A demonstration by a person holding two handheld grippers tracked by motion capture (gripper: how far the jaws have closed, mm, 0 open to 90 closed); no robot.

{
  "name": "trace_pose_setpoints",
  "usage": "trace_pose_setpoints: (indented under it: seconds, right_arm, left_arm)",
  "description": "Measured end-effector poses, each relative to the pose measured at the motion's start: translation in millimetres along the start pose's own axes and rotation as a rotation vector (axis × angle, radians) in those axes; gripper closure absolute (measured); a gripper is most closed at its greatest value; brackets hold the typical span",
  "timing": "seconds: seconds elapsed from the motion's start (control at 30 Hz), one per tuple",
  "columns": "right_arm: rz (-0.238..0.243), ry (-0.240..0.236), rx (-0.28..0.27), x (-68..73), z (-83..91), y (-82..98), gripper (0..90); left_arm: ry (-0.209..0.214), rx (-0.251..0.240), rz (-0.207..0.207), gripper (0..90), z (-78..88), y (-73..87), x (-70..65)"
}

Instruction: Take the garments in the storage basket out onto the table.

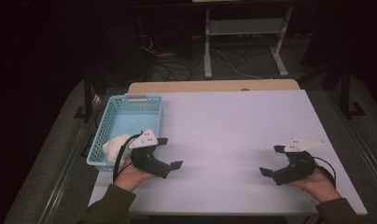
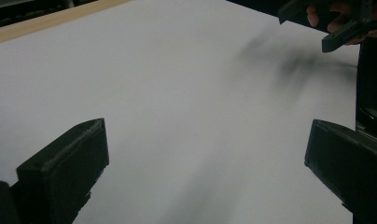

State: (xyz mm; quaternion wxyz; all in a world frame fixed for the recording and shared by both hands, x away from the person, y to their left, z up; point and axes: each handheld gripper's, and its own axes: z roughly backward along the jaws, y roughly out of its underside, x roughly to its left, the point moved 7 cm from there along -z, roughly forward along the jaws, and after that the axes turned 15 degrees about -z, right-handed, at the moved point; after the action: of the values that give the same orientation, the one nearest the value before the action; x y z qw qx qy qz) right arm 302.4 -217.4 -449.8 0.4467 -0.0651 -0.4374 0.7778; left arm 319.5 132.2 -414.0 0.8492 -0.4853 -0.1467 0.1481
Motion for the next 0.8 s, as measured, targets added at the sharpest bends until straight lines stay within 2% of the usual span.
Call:
trace_pose_setpoints:
  seconds: [0.37, 0.7, 0.8]
  right_arm:
    - [-0.001, 0.000, -0.005, 0.5, 0.0, -0.6, 0.0]
    - [-0.007, -0.002, -0.012, -0.1, 0.3, -1.6, 0.0]
    - [-0.010, -0.003, -0.016, -0.6, 0.4, -2.2, 0.0]
  left_arm:
    - [-0.002, -0.002, -0.005, 0.0, 1.2, -7.1, 2.9]
    - [-0.004, -0.012, 0.019, 0.0, 1.6, -10.7, 9.0]
    - [-0.004, -0.008, 0.010, 0.0, 1.1, -12.7, 12.1]
